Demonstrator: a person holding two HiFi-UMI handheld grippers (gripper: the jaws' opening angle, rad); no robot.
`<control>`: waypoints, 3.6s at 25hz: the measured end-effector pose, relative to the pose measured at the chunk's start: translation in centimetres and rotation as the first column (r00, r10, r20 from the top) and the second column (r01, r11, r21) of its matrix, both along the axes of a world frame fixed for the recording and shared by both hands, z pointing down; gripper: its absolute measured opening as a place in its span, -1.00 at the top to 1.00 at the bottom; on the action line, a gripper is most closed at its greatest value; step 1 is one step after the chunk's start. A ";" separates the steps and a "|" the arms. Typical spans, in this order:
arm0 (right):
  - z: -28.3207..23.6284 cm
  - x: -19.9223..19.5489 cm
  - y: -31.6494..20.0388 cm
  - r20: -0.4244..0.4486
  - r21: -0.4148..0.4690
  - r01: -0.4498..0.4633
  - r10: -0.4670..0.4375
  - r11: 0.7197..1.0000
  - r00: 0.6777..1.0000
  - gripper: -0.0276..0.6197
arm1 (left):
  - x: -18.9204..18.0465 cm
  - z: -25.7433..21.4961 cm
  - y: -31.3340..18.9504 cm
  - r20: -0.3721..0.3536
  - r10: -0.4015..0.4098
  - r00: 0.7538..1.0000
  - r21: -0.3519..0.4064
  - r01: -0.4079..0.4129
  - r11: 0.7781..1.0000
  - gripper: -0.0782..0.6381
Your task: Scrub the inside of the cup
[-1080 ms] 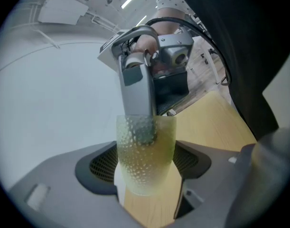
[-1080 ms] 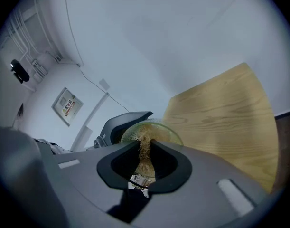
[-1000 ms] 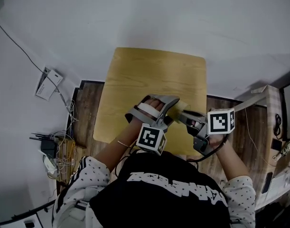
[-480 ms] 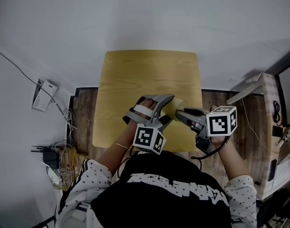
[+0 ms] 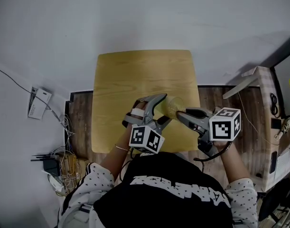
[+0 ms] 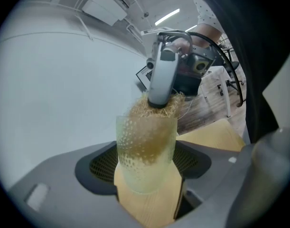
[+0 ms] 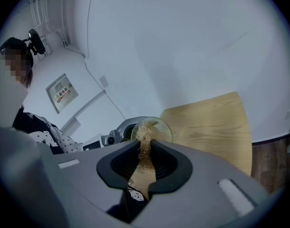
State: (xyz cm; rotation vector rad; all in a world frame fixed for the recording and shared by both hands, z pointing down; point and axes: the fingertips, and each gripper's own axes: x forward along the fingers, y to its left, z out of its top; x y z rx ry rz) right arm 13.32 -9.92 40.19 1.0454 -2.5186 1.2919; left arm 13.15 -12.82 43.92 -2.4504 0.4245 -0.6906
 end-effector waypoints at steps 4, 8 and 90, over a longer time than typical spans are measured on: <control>-0.4 0.5 -0.1 -0.007 0.020 -0.041 0.041 0.999 0.999 0.67 | -0.5 0.9 -1.0 -0.054 -0.031 0.998 -0.078 0.026 0.997 -0.22; -0.8 0.8 -0.4 0.005 0.022 -0.080 0.080 0.997 0.997 0.67 | -1.5 1.9 -2.4 -0.089 -0.072 0.993 -0.138 0.059 0.989 -0.22; 4.3 4.0 -2.4 -0.341 0.121 -0.299 0.322 0.947 0.883 0.67 | -3.9 16.7 -5.1 -0.090 -0.311 0.946 -0.597 0.199 0.777 -0.28</control>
